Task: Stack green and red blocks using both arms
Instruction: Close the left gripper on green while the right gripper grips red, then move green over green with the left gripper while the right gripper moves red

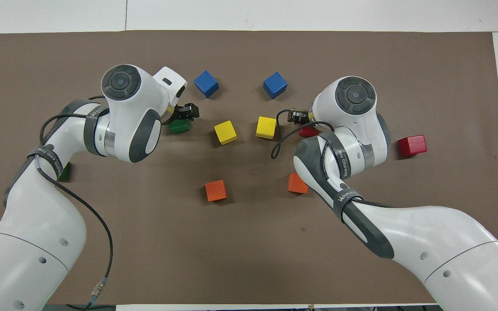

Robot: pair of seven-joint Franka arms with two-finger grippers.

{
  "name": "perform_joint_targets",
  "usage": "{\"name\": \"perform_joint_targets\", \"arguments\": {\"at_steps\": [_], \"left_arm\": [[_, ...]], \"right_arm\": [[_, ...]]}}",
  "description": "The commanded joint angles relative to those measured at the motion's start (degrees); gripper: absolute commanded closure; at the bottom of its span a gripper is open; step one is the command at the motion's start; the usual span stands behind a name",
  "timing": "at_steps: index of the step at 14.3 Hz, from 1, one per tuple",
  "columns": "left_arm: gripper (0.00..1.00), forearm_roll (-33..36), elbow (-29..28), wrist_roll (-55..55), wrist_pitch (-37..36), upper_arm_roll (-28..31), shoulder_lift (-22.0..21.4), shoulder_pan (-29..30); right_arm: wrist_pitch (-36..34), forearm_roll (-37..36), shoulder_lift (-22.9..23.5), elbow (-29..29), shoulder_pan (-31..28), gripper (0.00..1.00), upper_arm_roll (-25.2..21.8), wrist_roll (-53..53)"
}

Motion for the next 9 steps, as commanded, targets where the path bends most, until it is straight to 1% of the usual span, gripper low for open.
{"name": "perform_joint_targets", "arguments": {"at_steps": [1, 2, 3, 4, 5, 6, 7, 9], "left_arm": [[0.25, 1.00, -1.39, -0.80, 1.60, 0.75, -0.70, -1.01], [0.41, 1.00, -1.56, -1.67, 2.03, 0.84, -0.79, -1.18], [0.77, 1.00, -1.65, -1.94, 2.21, 0.93, -0.88, -1.70], [1.00, 1.08, -1.65, -1.86, 1.78, 0.93, -0.97, -1.71], [1.00, 1.08, -1.57, -1.86, 1.51, 0.93, -0.97, -1.80], [1.00, 1.08, -1.04, -1.86, 0.90, 0.93, -0.97, -1.62], [1.00, 1.00, -0.69, -1.86, 0.20, 0.93, -0.97, -1.62], [1.00, 0.91, 0.19, -2.04, -1.90, 0.93, -1.84, -1.10]], "right_arm": [[1.19, -0.46, -2.14, -2.95, -0.49, 0.99, 0.19, -0.19], [0.49, -0.46, -2.14, -2.43, -0.57, 1.00, 0.19, -0.10], [-1.08, -0.46, -2.31, -1.03, -1.18, 1.00, -0.08, -0.45], [-6.06, -0.55, -2.66, 2.99, -3.37, 1.00, -0.25, -3.50], [-12.98, 0.06, -2.66, 7.99, -6.69, 1.00, -0.08, -10.40], [-16.36, 0.33, -3.19, 10.47, -9.69, 1.00, 0.01, -17.09], [-16.74, 0.33, -4.93, 10.32, -11.80, 1.00, -0.08, -22.37], [-17.27, 0.42, -8.10, 7.62, -16.02, 1.00, -0.08, -32.23]]}}
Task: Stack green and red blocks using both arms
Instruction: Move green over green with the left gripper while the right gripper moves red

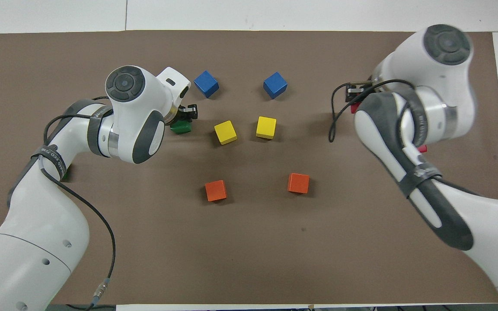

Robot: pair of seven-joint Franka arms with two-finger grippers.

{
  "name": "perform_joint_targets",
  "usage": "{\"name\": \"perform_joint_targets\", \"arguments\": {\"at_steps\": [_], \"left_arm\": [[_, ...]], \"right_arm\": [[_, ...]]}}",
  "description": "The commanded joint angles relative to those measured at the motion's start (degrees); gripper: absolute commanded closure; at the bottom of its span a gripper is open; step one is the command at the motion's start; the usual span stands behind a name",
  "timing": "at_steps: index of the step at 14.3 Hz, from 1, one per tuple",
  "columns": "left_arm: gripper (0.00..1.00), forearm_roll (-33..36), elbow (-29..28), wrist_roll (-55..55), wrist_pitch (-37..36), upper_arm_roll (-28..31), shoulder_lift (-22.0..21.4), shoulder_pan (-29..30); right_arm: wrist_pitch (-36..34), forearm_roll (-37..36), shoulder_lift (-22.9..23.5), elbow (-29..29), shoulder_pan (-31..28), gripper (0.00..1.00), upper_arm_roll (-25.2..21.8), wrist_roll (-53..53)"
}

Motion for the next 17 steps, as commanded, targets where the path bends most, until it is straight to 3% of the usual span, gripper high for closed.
{"name": "perform_joint_targets", "arguments": {"at_steps": [1, 5, 9, 14, 17], "left_arm": [[1.00, 0.80, 0.35, -1.19, -3.64, 0.83, -3.69, 0.03], [1.00, 0.71, -0.09, 6.33, -14.26, 0.83, -13.36, 7.05], [1.00, 0.62, -2.63, 25.75, -21.31, 0.83, -19.52, 17.67], [1.00, 0.44, -13.25, 39.93, -15.97, 0.74, -25.50, 27.09], [1.00, 0.18, -22.99, 40.83, -7.02, 0.74, -29.01, 28.95]], "right_arm": [[-0.88, 0.28, -4.68, -5.16, -5.28, 1.00, 0.92, -10.04], [7.54, 0.28, -12.24, -18.95, -8.63, 1.00, 1.01, -14.01], [9.93, 2.38, -14.54, -23.55, -12.06, 1.00, 1.01, -19.63], [13.26, 2.83, -15.68, -27.24, -13.38, 1.00, 1.01, -21.05], [15.21, 2.83, -16.04, -29.00, -13.56, 1.00, 0.92, -20.61]]}}
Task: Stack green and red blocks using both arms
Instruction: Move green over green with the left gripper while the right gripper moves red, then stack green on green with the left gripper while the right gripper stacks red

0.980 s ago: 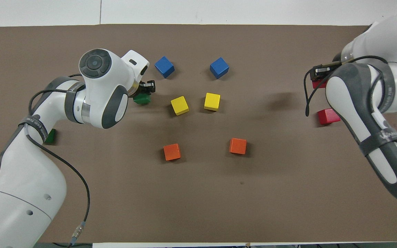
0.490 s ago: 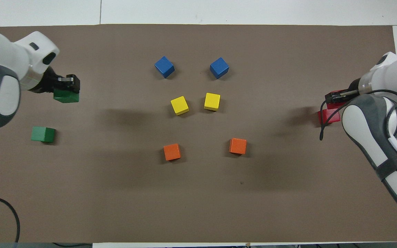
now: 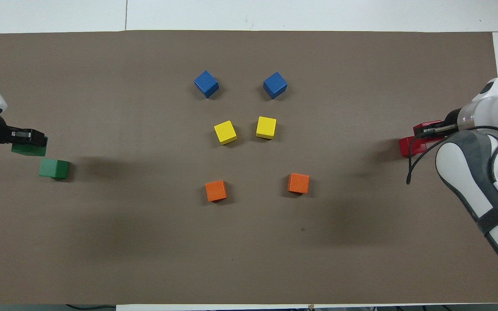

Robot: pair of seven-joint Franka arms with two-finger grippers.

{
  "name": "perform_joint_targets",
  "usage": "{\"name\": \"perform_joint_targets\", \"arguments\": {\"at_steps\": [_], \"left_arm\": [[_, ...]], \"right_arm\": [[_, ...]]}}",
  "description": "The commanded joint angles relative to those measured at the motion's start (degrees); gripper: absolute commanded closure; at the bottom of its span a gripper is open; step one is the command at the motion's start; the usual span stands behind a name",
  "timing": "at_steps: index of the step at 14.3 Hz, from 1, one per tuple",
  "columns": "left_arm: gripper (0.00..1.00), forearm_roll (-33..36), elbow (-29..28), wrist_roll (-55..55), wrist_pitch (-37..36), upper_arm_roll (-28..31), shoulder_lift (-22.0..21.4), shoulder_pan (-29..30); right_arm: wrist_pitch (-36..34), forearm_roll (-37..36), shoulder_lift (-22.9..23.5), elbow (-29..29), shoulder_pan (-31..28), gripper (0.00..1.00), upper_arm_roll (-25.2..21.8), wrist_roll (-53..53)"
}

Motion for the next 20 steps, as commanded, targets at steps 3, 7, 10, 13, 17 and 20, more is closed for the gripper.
{"name": "perform_joint_targets", "arguments": {"at_steps": [3, 7, 10, 13, 17, 20], "left_arm": [[1.00, 0.12, -13.35, 1.08, 11.39, -0.69, -6.09, 1.53], [1.00, -4.61, -13.80, 4.24, 11.66, -0.61, -5.74, 3.73], [1.00, -5.24, -13.89, 5.04, 13.24, -0.61, -3.99, 4.43], [1.00, -5.24, -13.89, 6.00, 14.21, -0.61, -2.93, 4.43], [1.00, -5.24, -13.89, 7.33, 16.23, -0.61, -1.17, 4.96], [1.00, -5.24, -13.89, 7.41, 16.23, -0.61, -1.08, 4.96]], "right_arm": [[4.98, 1.25, -2.34, -5.67, -1.29, 1.00, 0.85, -0.82], [5.87, 1.34, -2.86, -7.35, -1.38, 1.00, 0.85, -0.91], [6.75, 2.48, -3.30, -8.49, -1.38, 1.00, 0.85, -1.00], [6.66, 2.66, -3.39, -8.58, -1.38, 1.00, 0.85, -1.17], [6.75, 2.66, -3.39, -8.58, -1.38, 1.00, 0.85, -1.35], [6.84, 2.66, -3.31, -8.49, -1.38, 1.00, 0.76, -1.53]]}}
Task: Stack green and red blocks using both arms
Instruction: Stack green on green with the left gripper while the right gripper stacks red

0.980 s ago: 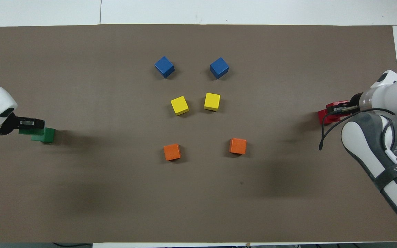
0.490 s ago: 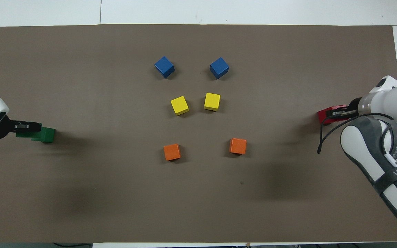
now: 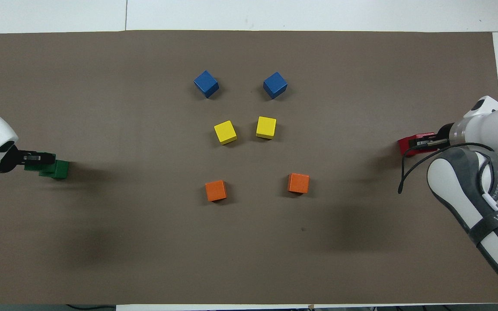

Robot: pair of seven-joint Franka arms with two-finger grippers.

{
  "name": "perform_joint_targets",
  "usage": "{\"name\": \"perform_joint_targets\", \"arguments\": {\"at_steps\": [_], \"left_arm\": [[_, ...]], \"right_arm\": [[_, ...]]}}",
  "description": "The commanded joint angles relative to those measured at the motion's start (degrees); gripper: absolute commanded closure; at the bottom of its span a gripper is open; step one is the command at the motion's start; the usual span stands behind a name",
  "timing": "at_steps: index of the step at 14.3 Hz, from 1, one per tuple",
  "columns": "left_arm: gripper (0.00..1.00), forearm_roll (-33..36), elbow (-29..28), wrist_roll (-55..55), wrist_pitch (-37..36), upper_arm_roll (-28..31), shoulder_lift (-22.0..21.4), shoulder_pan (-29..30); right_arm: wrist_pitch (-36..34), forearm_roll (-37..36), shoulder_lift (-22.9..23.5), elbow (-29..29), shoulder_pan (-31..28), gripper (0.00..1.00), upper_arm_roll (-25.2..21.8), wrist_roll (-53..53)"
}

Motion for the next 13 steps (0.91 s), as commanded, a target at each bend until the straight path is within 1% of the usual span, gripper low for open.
{"name": "perform_joint_targets", "arguments": {"at_steps": [1, 5, 12, 13], "left_arm": [[1.00, -1.43, -0.87, 1.81, 1.41, -0.47, -0.11, 0.88], [1.00, -1.43, -1.22, 1.54, 0.98, -0.47, -0.02, 0.88], [1.00, -1.43, -1.22, 2.42, 0.18, -0.47, -0.10, 0.71], [0.97, -1.43, -1.22, 3.29, 0.27, -0.38, -0.10, 0.53]], "right_arm": [[1.67, 1.28, -1.64, -1.80, -1.12, 1.00, 0.77, -1.53], [3.43, 1.28, -1.46, -1.80, -1.21, 1.00, 0.68, -3.28], [3.08, 1.28, -1.37, -1.80, -1.65, 1.00, 0.77, -4.08], [2.99, 1.28, -1.37, -1.89, -1.65, 1.00, 0.77, -4.08]]}}
